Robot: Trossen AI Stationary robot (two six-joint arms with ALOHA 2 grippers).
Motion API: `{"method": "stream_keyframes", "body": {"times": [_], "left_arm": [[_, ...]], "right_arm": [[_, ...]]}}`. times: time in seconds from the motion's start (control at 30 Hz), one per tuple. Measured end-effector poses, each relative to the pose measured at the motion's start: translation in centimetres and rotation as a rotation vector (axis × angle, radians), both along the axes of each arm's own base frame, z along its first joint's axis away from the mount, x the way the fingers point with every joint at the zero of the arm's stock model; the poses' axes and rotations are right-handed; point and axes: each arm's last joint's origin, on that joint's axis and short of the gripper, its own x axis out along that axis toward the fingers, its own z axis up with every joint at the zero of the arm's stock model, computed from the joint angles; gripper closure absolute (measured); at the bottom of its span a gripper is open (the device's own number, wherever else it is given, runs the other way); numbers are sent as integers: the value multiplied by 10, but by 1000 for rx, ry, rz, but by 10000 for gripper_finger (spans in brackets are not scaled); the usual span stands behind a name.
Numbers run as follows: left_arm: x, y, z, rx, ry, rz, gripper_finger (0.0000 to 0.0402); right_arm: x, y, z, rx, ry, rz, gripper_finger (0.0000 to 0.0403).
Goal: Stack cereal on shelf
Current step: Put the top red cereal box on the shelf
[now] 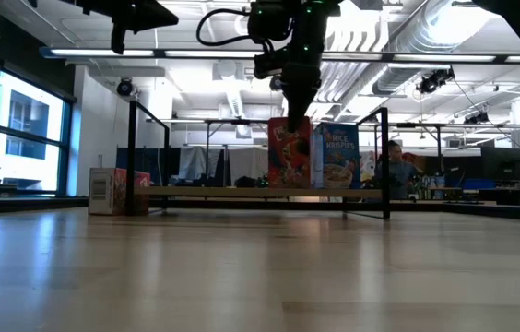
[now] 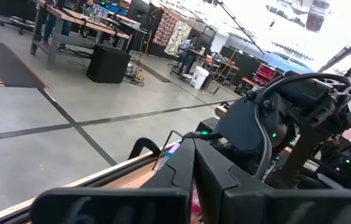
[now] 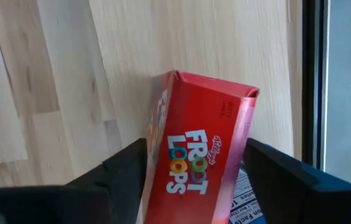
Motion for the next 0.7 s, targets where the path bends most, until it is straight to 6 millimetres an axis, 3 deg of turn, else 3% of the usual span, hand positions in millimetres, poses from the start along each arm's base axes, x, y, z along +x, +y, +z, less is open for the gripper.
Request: {"method": "stream_keyframes", "body": {"times": [0.33, 0.7], "left_arm": [[0, 0, 0, 9, 7, 3, 401], [0, 0, 0, 10, 9, 4, 402]], "right_arm": [[0, -2, 11, -80, 10, 76, 163], [-11, -2, 74, -98, -88, 54, 162]]}}
